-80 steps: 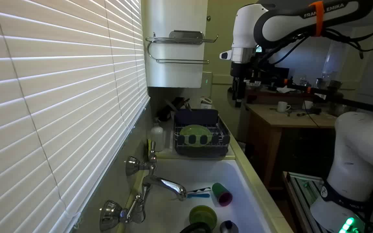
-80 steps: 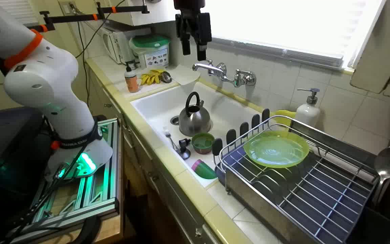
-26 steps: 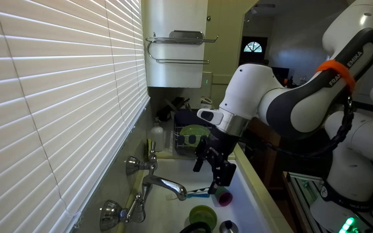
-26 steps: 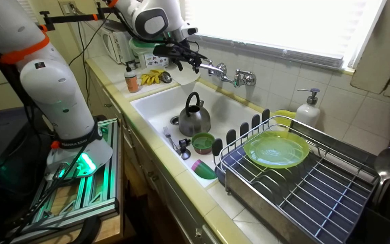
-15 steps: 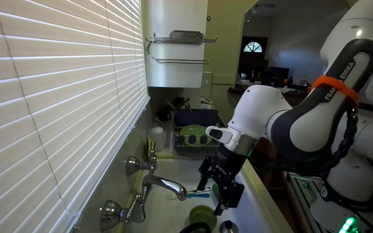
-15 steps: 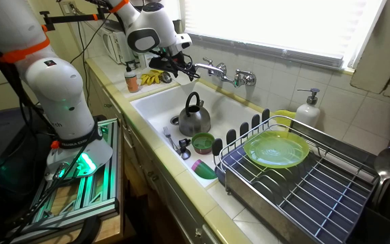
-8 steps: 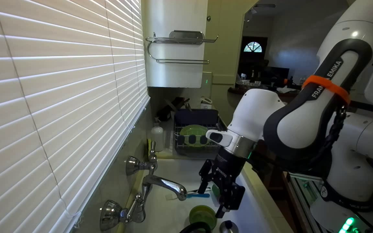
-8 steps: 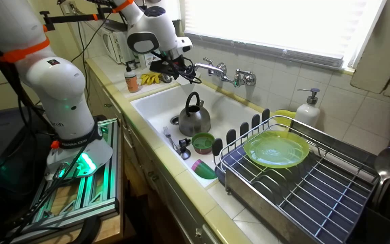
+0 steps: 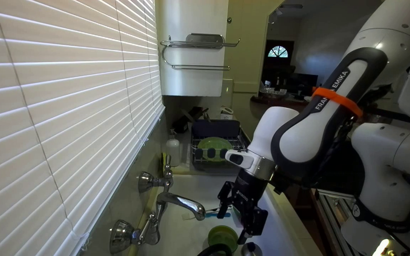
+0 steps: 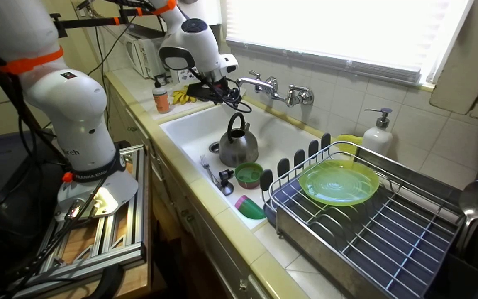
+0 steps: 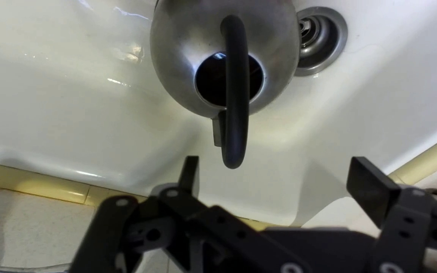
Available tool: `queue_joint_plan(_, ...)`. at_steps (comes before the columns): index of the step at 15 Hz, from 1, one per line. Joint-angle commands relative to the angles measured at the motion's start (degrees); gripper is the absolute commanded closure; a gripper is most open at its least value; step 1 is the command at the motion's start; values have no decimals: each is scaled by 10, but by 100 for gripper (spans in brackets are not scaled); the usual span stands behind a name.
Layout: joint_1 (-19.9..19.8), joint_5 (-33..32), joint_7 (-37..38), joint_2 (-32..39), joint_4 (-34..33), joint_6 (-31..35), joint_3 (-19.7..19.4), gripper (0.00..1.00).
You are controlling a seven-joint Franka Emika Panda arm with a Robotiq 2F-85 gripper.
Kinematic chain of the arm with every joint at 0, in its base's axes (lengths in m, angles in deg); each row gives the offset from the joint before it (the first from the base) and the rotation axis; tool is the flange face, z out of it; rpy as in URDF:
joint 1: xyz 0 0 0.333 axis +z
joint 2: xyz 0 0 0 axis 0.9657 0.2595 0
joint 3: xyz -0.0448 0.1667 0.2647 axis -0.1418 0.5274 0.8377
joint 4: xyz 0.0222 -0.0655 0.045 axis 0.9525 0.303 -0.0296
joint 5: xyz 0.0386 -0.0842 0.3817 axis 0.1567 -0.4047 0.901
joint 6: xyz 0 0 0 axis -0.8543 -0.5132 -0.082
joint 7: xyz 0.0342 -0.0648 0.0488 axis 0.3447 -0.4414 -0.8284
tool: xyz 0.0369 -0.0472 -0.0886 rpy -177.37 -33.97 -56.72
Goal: Hang the kettle on the tap faucet
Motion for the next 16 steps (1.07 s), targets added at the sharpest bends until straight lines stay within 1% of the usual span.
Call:
queue_joint_plan(1,11,84,-84,51,-39,-9,-5,0)
queue_joint_plan(8,-3,177,-144,122,-85,-29,6,0)
queue_joint_plan(10,-5,190,-151,139,-93,-31,8,1)
queue_joint_plan(11,-6,194,-153,146,-95,-29,9,9)
queue_joint_plan(12,-6,197,-154,151,-97,-27,10,14)
queue_joint_plan(14,-7,201,-159,159,-100,-25,11,31)
queue_joint_plan(15,-6,202,-159,160,-99,-24,12,42)
queue_joint_plan(16,-6,202,-158,161,-98,-23,13,46)
